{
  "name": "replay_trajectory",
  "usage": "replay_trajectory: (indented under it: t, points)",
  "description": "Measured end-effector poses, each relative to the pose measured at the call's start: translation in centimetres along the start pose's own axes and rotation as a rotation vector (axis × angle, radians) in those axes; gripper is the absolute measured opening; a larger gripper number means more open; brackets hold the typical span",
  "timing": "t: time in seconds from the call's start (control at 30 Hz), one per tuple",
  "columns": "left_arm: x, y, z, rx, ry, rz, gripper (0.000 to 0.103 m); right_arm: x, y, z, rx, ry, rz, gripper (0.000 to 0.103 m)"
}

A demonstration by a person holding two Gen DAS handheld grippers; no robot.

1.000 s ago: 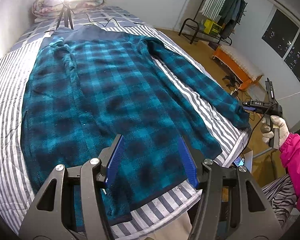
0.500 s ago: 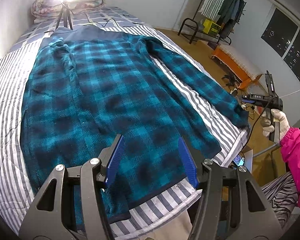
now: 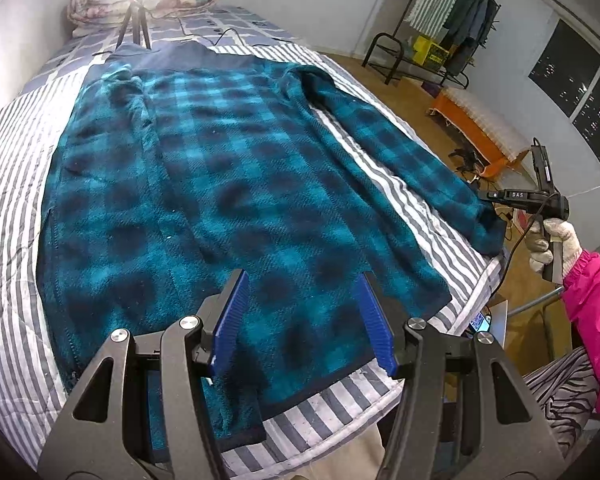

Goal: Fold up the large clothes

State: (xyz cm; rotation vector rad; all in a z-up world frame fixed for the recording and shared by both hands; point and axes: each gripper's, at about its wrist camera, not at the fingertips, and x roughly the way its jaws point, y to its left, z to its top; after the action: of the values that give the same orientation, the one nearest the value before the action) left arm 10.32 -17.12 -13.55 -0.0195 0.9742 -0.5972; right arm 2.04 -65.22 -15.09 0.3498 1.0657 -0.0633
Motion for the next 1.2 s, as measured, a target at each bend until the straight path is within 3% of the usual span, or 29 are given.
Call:
replay_trajectory:
  t: [0.23,0.5,0.7,0.87,1.0,1.03,1.1,1.2]
  points:
    - [-0.3,-0.4,-0.2,0.027,-0.01,0.009,0.057,-2.9,1.4,-0.2,0.037,-0.052,0.096,0.0]
    - [-1.7,1.2,0.1,-0.037,-0.047,0.012,0.057,-7.7,10.8,-1.6,-0.088,-0.123,0.306,0.0]
    - [-2.8,2.6,0.0,-0.093,-0.069,0.014,0.057,-6.0,20.8,-4.2,-0.238,-0.043,0.439,0.0]
    - [-3.6,4.0,-0.3,-0.151,-0.087,0.018,0.057,-1.3,28.8,-7.3,-0.383,0.103,0.485,0.0]
    - [-4.0,4.8,-0.7,-0.21,-0.092,-0.011,0.057,1.9,31.3,-8.9,-0.436,0.228,0.484,0.009]
    - [-3.9,4.9,-0.8,-0.225,-0.09,-0.025,0.057,1.8,31.4,-9.0,-0.437,0.24,0.499,0.025]
    - [-3.4,4.9,-1.1,-0.258,-0.076,-0.063,0.057,0.8,31.2,-8.4,-0.441,0.205,0.516,0.035]
    - [-1.8,4.2,-1.5,-0.281,-0.033,-0.115,0.057,-0.8,30.4,-6.4,-0.417,0.143,0.541,0.035]
